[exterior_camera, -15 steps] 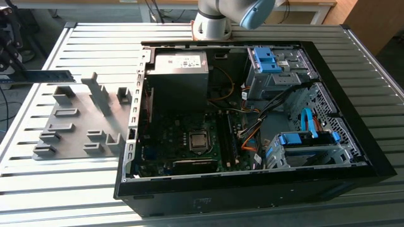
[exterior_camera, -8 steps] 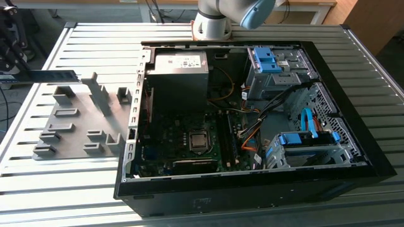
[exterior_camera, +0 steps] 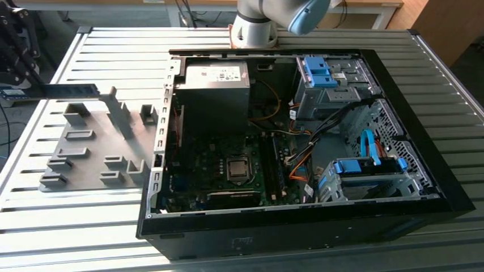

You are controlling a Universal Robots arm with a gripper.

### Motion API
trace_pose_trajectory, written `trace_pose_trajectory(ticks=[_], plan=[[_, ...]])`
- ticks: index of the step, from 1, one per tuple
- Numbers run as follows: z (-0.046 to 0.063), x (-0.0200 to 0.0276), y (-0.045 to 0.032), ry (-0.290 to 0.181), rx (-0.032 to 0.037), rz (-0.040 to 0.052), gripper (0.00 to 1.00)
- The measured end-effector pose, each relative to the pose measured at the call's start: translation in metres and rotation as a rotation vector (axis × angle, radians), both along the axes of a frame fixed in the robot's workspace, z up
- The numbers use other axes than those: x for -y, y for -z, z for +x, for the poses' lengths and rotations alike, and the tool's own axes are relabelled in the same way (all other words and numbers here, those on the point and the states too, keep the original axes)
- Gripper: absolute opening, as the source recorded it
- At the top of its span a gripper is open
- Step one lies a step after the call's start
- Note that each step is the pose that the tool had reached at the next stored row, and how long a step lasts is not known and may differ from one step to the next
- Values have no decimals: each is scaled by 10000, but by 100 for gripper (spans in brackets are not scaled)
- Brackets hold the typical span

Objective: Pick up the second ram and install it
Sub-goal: 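Pick up the second ram and move it above second insertion slot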

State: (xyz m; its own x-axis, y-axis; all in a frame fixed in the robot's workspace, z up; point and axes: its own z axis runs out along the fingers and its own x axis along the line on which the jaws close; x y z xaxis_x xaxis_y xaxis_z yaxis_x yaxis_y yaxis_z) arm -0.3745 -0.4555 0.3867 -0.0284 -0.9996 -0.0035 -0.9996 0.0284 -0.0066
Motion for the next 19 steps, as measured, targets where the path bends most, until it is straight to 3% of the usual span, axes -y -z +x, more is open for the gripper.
trace_pose_trajectory(ticks=[19], plan=[[180,0,1,1,0,1,14]])
